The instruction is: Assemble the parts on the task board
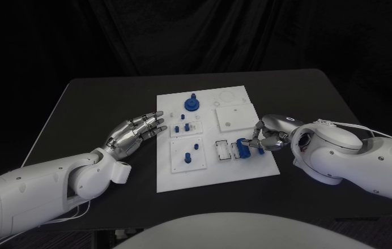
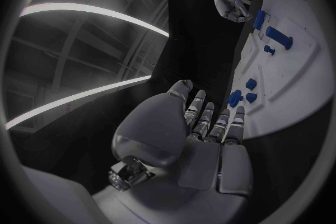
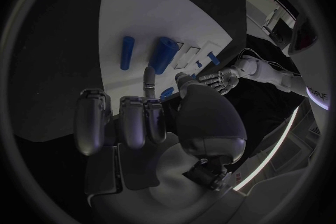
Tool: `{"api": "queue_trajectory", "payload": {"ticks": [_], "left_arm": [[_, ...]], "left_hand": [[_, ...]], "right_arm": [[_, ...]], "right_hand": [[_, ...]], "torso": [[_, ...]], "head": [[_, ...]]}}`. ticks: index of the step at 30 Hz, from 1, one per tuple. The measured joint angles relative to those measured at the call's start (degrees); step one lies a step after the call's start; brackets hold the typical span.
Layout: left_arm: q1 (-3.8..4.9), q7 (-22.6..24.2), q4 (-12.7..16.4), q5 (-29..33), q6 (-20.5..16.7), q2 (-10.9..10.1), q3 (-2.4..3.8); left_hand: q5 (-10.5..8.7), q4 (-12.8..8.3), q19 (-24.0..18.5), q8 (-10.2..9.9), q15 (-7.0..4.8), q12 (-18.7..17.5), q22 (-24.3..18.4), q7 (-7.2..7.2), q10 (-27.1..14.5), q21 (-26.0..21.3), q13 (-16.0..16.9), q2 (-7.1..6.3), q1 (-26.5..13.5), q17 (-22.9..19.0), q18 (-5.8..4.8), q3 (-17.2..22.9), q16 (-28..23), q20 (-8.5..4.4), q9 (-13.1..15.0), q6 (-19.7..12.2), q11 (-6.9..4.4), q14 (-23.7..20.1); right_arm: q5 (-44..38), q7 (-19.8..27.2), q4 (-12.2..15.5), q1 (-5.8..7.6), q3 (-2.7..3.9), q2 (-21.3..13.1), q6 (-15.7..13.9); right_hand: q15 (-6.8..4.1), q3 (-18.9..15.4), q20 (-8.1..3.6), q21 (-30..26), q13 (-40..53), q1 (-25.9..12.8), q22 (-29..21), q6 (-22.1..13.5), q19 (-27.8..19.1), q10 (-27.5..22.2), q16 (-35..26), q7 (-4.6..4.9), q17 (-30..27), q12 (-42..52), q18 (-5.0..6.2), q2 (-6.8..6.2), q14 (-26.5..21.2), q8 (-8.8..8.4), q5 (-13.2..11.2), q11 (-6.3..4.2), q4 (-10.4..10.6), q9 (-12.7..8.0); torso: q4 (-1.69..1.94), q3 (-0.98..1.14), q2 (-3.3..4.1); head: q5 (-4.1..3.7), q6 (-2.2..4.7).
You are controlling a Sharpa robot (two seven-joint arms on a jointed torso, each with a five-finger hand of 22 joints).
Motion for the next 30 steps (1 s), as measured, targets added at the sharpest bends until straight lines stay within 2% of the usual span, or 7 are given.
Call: {"api": "queue_trajectory", "payload": {"ticks": [4, 10, 17, 23, 26, 28, 30], "left_arm": [[0.0, 0.0, 0.01, 0.0, -0.01, -0.01, 0.0], [0.0, 0.0, 0.03, 0.0, -0.01, -0.02, 0.0], [0.0, 0.0, -0.07, 0.0, 0.01, 0.06, 0.0], [0.0, 0.0, -0.19, 0.0, 0.02, 0.18, 0.0], [0.0, 0.0, -0.22, 0.0, 0.03, 0.19, 0.0], [0.0, 0.0, -0.23, 0.0, 0.03, 0.2, 0.0], [0.0, 0.0, -0.26, 0.0, 0.04, 0.24, 0.0]], "left_hand": [[-0.01, 0.0, 0.0, 0.0, 0.0, 0.0, 0.0, 0.0, 0.0, 0.0, 0.0, 0.0, 0.0, 0.0, 0.0, 0.0, 0.0, 0.0, 0.0, 0.0, 0.0, 0.0], [-0.02, -0.16, 0.0, 0.0, 0.0, 0.0, -0.01, 0.0, 0.0, 0.0, 0.0, 0.0, 0.0, 0.0, 0.0, 0.16, 0.0, 0.0, -0.01, 0.0, 0.0, 0.0], [-0.03, -0.16, 0.0, 0.0, 0.0, 0.0, -0.01, 0.0, 0.0, 0.0, 0.0, 0.0, 0.0, -0.01, 0.0, 0.16, 0.0, 0.0, -0.01, -0.01, 0.0, 0.0], [-0.03, -0.16, 0.0, 0.0, 0.0, 0.0, -0.06, 0.0, 0.0, 0.0, -0.01, 0.0, 0.0, -0.01, 0.0, 0.16, 0.0, 0.0, -0.01, -0.01, 0.0, 0.0], [-0.03, -0.16, -0.01, 0.0, 0.0, 0.0, -0.16, 0.0, 0.0, 0.0, -0.01, 0.0, 0.0, -0.01, 0.0, 0.16, 0.0, 0.0, -0.01, -0.01, 0.0, 0.0], [-0.03, -0.07, -0.01, 0.0, 0.0, 0.0, -0.17, 0.0, 0.0, 0.0, -0.01, 0.0, 0.0, -0.01, 0.0, 0.25, 0.0, 0.0, -0.01, -0.01, 0.0, 0.0], [-0.03, 0.0, -0.01, 0.0, 0.0, 0.0, -0.17, 0.0, 0.0, 0.0, -0.01, 0.0, 0.0, -0.02, 0.0, 0.32, 0.0, 0.0, -0.02, -0.01, 0.0, 0.0]], "right_arm": [[-0.05, -1.14, -0.57, -0.37, 0.01, 0.84, 1.3], [-0.52, -3.27, -1.46, -0.93, 0.01, 1.9, 3.81], [-1.38, -5.28, -2.79, -1.3, 0.01, 3.26, 6.49], [-1.86, -6.0, -3.69, -1.59, 0.07, 4.28, 7.66], [-2.04, -6.05, -4.12, -1.6, 0.18, 4.74, 8.01], [-2.13, -6.04, -4.32, -1.61, 0.26, 4.96, 8.12], [-2.23, -5.96, -4.51, -1.61, 0.37, 5.2, 8.16]], "right_hand": [[-0.2, 0.0, 0.0, 0.49, 0.0, -0.97, 0.0, 0.0, 0.0, -0.11, 0.0, 0.0, 0.0, 0.0, 0.0, -0.05, 0.2, 0.45, -0.46, -0.11, 0.0, 0.4], [-0.2, 0.0, -0.21, 0.88, 0.0, -3.74, 0.0, 0.21, 0.21, -0.2, 0.0, -0.21, 0.0, 0.0, 0.0, -1.49, 0.2, 1.08, -0.53, -0.2, 0.0, 1.32], [-0.39, 0.0, -0.41, 0.88, -0.01, -5.02, 0.0, 0.42, 0.01, 0.0, 0.0, -0.41, -0.01, 0.0, 0.01, -1.24, 0.02, 1.72, -1.59, -0.41, 0.0, 2.02], [-0.59, 0.8, -0.41, 1.11, -0.01, -3.85, 0.0, 0.13, 0.01, -0.2, -0.04, -0.72, -0.01, 0.0, 0.02, -1.13, 0.22, 2.16, -1.48, -0.61, -0.15, 2.96], [-0.59, 1.37, -0.41, 1.11, -0.01, -1.97, 0.0, -0.12, 0.01, -0.2, -0.23, -0.94, -0.01, 0.0, 0.02, -1.15, 0.22, 2.43, 1.08, -0.61, -0.24, 3.4], [-0.59, 2.1, -0.41, 1.11, -0.01, -1.0, 0.0, -0.83, 0.01, -0.2, -0.23, -0.72, -0.01, 0.0, 0.02, -1.11, 0.22, 2.42, 4.55, -0.61, -0.52, 3.71], [-0.59, 3.11, -0.41, 1.15, -0.01, 1.22, 0.0, -1.68, 0.01, -0.21, -0.23, 0.01, -0.01, 0.0, 0.03, -1.47, 0.22, 2.09, 10.69, -0.61, -1.18, 3.78]], "torso": [[0.01, -0.01, -0.02], [0.01, -0.01, -0.03], [0.09, -0.01, -0.02], [0.07, 0.01, 0.01], [0.07, 0.01, 0.01], [0.07, 0.01, 0.01], [0.05, 0.01, 0.0]], "head": [[0.11, 0.0], [0.24, 0.0], [0.18, 0.0], [0.38, 0.0], [0.46, 0.0], [0.52, 0.0], [0.56, 0.0]]}}
